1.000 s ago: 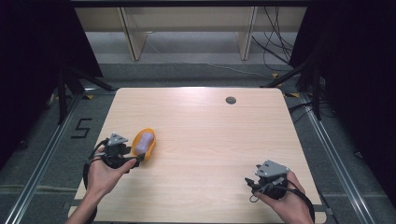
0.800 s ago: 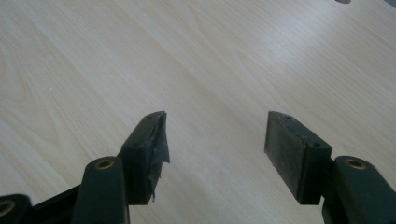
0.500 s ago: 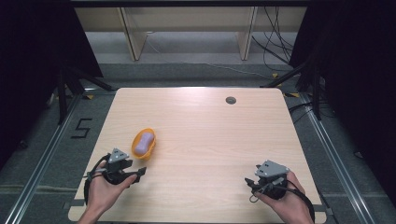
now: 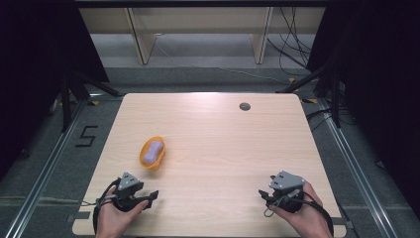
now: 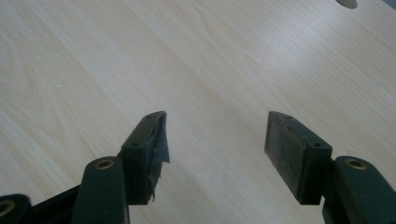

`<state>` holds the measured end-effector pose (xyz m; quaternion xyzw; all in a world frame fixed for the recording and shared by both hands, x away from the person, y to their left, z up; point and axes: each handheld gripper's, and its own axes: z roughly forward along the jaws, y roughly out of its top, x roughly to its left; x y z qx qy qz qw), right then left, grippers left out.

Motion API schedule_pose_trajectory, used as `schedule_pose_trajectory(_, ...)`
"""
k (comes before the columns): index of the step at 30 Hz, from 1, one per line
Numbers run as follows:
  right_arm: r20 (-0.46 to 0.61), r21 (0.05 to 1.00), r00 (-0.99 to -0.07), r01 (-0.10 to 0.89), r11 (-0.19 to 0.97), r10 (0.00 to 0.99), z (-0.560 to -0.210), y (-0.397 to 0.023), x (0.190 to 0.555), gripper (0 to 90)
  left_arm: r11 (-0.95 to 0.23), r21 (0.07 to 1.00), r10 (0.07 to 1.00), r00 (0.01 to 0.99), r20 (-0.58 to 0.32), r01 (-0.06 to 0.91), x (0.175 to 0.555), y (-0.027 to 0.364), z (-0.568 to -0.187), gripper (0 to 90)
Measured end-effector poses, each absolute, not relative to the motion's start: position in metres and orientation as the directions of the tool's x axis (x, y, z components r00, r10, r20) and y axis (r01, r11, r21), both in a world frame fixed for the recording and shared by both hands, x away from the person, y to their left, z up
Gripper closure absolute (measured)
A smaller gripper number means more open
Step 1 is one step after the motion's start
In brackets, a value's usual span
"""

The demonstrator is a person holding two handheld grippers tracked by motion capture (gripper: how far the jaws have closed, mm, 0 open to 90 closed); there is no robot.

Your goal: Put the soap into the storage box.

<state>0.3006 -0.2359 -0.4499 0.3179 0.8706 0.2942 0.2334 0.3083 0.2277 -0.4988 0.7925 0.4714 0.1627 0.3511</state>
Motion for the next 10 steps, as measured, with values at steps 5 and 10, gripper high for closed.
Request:
schedule_pose_trajectory(5,-0.219,0.66,-0.694,0.412,0.628,0.686,-0.451,-0.236,0.301,39.5,-0.255,0.726,0.874,0.474,-0.11,0.639,0.309,0.229,-0.501,33.0)
schedule_pose_trajectory(10,-0.226,0.659,-0.696,0.407,0.633,0.682,-0.451,-0.236,0.302,39.5,-0.242,0.734,0.877,0.467,-0.115,0.634,0.31,0.231,-0.501,33.2)
